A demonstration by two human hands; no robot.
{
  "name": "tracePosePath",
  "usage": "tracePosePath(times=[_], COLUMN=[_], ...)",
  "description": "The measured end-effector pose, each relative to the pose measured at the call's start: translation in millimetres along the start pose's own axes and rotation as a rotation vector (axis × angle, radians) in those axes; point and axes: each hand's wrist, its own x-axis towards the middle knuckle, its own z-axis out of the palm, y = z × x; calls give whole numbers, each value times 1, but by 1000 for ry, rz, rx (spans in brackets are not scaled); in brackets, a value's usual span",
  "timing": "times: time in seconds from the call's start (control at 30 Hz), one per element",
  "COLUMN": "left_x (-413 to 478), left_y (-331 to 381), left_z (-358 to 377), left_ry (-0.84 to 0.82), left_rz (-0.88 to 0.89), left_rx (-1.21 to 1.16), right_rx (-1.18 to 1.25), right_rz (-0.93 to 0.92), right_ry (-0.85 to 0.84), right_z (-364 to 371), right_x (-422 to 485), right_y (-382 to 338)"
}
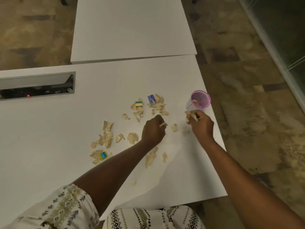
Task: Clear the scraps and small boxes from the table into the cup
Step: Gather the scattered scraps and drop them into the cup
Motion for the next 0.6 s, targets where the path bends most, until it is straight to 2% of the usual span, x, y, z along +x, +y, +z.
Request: tracePosePath(times=[0.17, 0.3, 0.5, 0.6], left_x=[61, 102, 129, 133], left_y=[77, 119, 132, 130], left_z=[31, 52, 74, 77], left_ry=[61, 20, -51, -70], left_rz=[19, -4, -98, -89], left_rx=[-54, -46, 46, 70], right_rx=[-117, -201, -270, -271], right_rz=[-60, -14, 75, 108], right_ry=[71, 21, -118, -129], right_z=[-39, -49, -48, -49], right_x=[69, 109, 134, 138], right_y=[-11, -11, -12, -15])
